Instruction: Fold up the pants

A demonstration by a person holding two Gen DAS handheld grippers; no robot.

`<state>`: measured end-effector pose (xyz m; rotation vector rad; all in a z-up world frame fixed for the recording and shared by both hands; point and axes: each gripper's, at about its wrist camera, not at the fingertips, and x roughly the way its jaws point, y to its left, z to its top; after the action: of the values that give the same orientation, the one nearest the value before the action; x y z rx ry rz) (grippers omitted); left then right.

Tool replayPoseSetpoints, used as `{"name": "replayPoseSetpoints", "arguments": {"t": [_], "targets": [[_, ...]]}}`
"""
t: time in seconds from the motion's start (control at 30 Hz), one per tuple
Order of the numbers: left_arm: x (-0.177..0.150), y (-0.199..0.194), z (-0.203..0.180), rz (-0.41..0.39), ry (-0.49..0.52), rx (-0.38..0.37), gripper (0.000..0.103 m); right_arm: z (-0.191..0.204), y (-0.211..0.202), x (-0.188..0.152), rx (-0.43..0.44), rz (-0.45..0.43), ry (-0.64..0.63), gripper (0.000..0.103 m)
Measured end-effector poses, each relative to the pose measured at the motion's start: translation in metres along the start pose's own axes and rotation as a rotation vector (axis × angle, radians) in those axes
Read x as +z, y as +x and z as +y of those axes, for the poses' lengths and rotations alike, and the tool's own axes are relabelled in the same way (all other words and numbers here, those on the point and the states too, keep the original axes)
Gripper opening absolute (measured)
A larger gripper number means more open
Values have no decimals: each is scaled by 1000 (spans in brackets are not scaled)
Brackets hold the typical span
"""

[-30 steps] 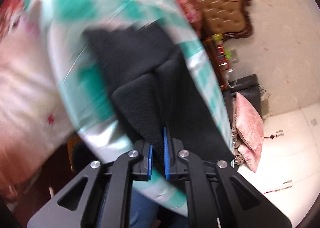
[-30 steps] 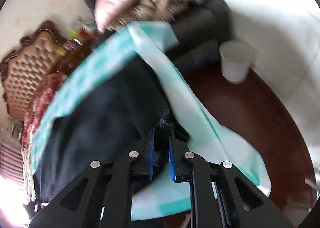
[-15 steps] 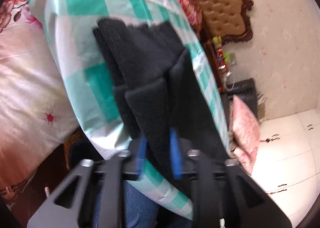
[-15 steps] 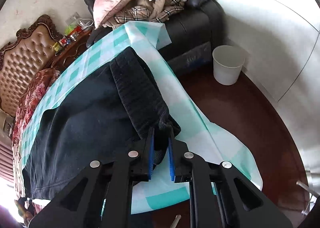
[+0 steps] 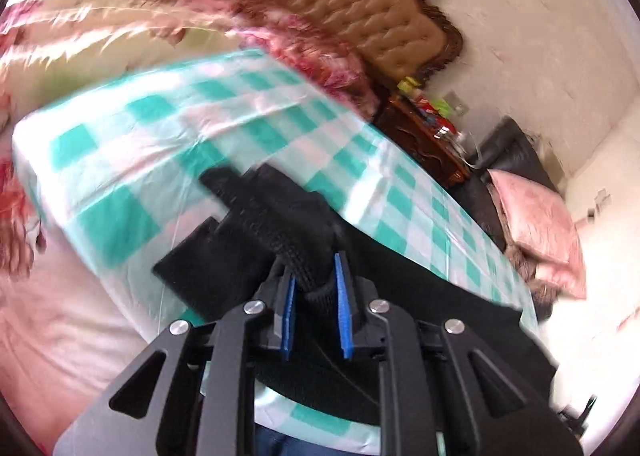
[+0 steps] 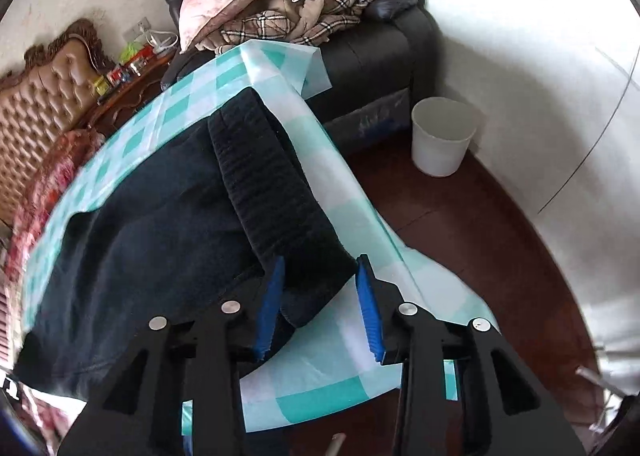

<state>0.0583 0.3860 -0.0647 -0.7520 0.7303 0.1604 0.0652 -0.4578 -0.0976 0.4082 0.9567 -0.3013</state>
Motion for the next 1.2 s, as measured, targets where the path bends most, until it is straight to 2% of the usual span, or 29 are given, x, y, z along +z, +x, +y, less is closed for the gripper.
{"name": "replayPoseSetpoints", "arguments": {"t": [0.07, 0.13, 0.23, 0.27, 0.33, 0.37, 0.4, 0.47, 0.5, 0.53, 0.57, 0.6, 0.63, 0.67, 0.7, 0.73, 0.77, 0.8, 0.87, 0.93, 1.0, 1.07, 1.1, 1.13, 1.2], "targets": [[-6, 20, 37, 72, -125, 3, 17, 5, -2, -2, -25, -13, -17, 33], [-17, 32, 54, 104, -140, -3, 26, 5, -2, -3, -33, -18, -20, 32], [-21, 27, 57, 82, -127, -11, 31, 4, -1, -3, -35, -16, -20, 31], [-20, 24, 54, 71, -109, 16, 34, 4, -1, -3, -37, -16, -19, 31], [-17, 19, 49, 43, -83, 90, 50, 4, -2, -3, -42, -23, -16, 31], [-15, 10, 43, -19, -70, 166, 50, 4, -2, -4, -45, -27, -11, 31], [-13, 2, 38, -62, -47, 198, 50, 2, -5, -4, -55, -41, -1, 32], [-17, -12, 12, -159, 80, 241, 56, -1, -11, -5, -76, -60, 13, 39], [-19, -15, -2, -185, 158, 252, 66, -2, -15, -5, -86, -68, 22, 48], [-23, -13, -19, -202, 255, 245, 73, -4, -23, -7, -105, -87, 31, 51], [-30, -7, -41, -204, 394, 224, 76, -3, -30, -8, -114, -112, 30, 52], [-35, 2, -58, -183, 488, 209, 78, 0, -38, -9, -112, -142, 21, 56], [-40, 15, -75, -145, 569, 188, 78, 6, -49, -12, -98, -186, 1, 64], [-41, 24, -81, -119, 592, 175, 78, 14, -57, -14, -76, -222, -27, 69], [-38, 38, -87, -70, 601, 156, 78, 23, -63, -17, -50, -251, -64, 81], [-35, 50, -87, -19, 587, 130, 71, 38, -68, -23, -31, -285, -128, 86], [-28, 65, -83, 23, 554, 109, 63, 44, -69, -27, -32, -295, -154, 86], [-22, 78, -78, 51, 534, 124, 49, 55, -66, -33, -39, -299, -193, 86], [-5, 103, -66, 82, 511, 194, 46, 69, -57, -41, -30, -278, -242, 86], [8, 117, -60, 109, 460, 207, 23, 82, -43, -48, -24, -257, -278, 86], [20, 124, -61, 114, 436, 244, 15, 89, -29, -52, -56, -230, -287, 86], [21, 120, -73, 73, 452, 259, 22, 93, -11, -54, -115, -183, -295, 86], [17, 113, -78, 51, 464, 263, 38, 93, -8, -56, -117, -184, -301, 86], [12, 105, -84, 30, 472, 251, 48, 91, 0, -59, -137, -169, -310, 86], [-4, 88, -92, 10, 469, 219, 48, 88, 9, -62, -137, -151, -312, 86]]}}
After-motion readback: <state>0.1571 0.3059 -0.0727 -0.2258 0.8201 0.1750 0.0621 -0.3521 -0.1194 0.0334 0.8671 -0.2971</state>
